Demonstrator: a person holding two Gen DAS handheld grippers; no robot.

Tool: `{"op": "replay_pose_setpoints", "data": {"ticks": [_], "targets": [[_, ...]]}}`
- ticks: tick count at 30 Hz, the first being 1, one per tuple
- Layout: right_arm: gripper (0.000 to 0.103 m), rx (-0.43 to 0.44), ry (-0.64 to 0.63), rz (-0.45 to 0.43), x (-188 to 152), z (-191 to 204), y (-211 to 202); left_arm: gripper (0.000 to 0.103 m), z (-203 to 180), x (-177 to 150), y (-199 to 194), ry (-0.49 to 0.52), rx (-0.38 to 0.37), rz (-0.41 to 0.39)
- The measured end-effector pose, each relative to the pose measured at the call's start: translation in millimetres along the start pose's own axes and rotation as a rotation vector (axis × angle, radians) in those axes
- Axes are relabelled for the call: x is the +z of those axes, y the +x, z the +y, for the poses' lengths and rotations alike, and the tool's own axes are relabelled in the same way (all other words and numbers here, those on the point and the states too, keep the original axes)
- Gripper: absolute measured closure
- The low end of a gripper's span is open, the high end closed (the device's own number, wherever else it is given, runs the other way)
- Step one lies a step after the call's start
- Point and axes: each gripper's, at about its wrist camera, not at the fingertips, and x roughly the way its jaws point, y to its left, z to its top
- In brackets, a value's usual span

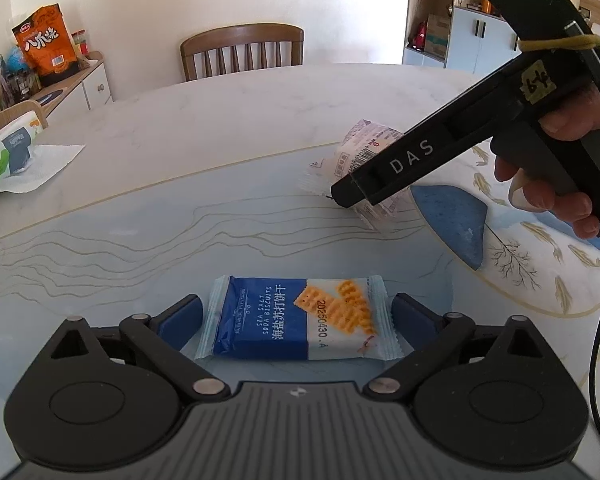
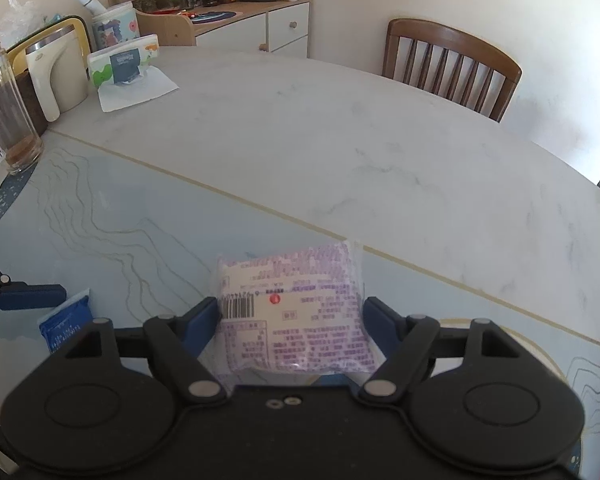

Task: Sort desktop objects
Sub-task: 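Carry the wrapped bag and cracker packet with both tools into the shoebox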

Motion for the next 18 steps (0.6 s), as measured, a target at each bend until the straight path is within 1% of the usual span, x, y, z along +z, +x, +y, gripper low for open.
{"op": "replay_pose_setpoints", "data": {"ticks": [2,4,6,10,15,18], "targets": [[0.032,0.005,0.005,0.001,0,-1,-1,0.007,0,1,-1,0.003,-0.003,-0.002],[0.034,0.006,0.004,0.0,0,-1,-2,0.013,0,1,-2,0.001,-0.002,-0.009],[0.037,0.007,0.008,-0.001,-1,-1,-3,0.015,0,2,-2,-0.003,0.0,-0.009],[0.039,-0.003,0.025,-0.005,-2,0,-7,0.021,0,2,-3,-0.009,0.004,-0.01],[0.04,-0.011,0.051,0.002,-8,0,-13,0.026,5,6,-3,-0.011,0.005,-0.005],[0.04,-0.006,0.074,0.009,-13,-1,-19,0.026,6,6,-4,-0.016,0.01,0.003]]}}
